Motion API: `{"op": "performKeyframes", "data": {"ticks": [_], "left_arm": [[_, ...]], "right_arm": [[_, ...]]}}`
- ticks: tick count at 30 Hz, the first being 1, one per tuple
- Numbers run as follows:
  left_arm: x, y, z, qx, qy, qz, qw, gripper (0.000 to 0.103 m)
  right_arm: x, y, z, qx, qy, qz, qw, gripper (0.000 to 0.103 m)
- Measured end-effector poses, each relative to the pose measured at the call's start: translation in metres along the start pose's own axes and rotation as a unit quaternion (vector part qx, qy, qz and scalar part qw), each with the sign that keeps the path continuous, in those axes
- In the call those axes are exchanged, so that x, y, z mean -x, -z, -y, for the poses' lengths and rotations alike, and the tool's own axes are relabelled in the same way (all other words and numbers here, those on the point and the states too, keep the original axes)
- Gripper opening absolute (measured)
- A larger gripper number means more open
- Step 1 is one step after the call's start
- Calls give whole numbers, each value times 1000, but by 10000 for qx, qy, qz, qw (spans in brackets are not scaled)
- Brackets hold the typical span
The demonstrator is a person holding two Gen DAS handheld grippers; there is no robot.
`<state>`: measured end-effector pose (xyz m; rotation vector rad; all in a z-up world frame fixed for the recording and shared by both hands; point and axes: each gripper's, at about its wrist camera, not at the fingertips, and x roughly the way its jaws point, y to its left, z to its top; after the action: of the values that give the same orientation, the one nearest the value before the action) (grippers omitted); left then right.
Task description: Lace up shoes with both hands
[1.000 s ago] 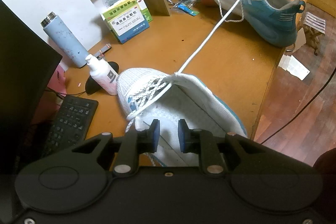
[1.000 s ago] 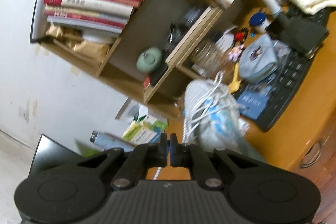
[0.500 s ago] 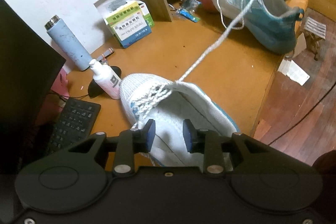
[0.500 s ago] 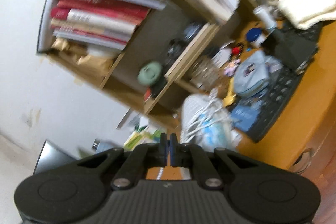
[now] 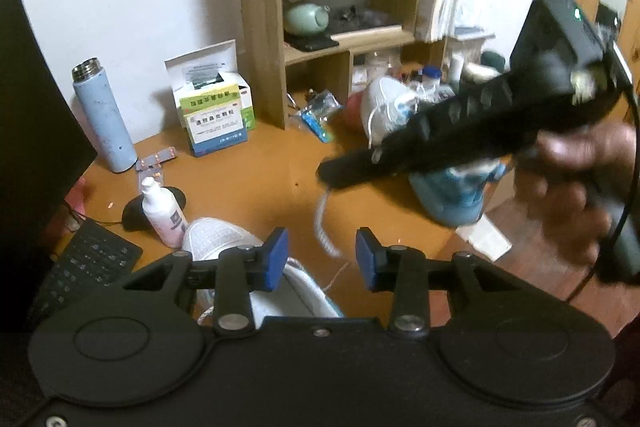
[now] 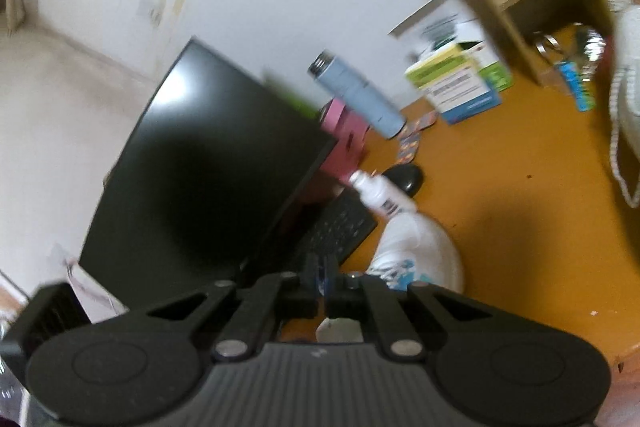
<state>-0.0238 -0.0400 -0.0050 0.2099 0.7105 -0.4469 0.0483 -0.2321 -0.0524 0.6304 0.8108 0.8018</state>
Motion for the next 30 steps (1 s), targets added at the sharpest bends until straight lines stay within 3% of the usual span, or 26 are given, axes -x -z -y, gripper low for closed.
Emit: {"op": "performKeyframes", "data": {"ticks": [2, 8, 10, 15, 18, 20, 23, 26, 30], "left_arm": [[1, 1, -1, -7, -87, 14, 10000, 24], [-1, 7, -1, -186, -103, -31, 9998, 16], [-1, 8, -3, -183, -87, -26, 9998, 4], [-1, 14, -13, 120, -137, 54, 9998, 2], [1, 15, -28, 499, -179, 85, 9986, 2], [3, 15, -37, 765, -145, 92, 9969, 2], [6, 15, -49, 1275, 42, 93, 9918, 2], [8, 17, -54, 1573, 213, 72, 9873, 2], [10, 17, -50, 1680, 305, 53, 9853, 2]], "right_arm": [[-7, 2, -8, 189, 11, -154, 9997, 3], [-20, 9, -18, 444, 13, -441, 9980, 3], [-22, 11, -21, 500, 10, -486, 9976, 3], [-21, 11, -24, 489, 22, -412, 9980, 8], [-16, 11, -21, 365, -19, -201, 9991, 21], [-14, 12, -25, 713, 194, -177, 9971, 24], [-23, 25, -46, 2093, 571, -383, 9754, 32], [-39, 47, -65, 3341, 878, -585, 9366, 33], [-59, 65, -76, 4061, 1004, -639, 9060, 32]]}}
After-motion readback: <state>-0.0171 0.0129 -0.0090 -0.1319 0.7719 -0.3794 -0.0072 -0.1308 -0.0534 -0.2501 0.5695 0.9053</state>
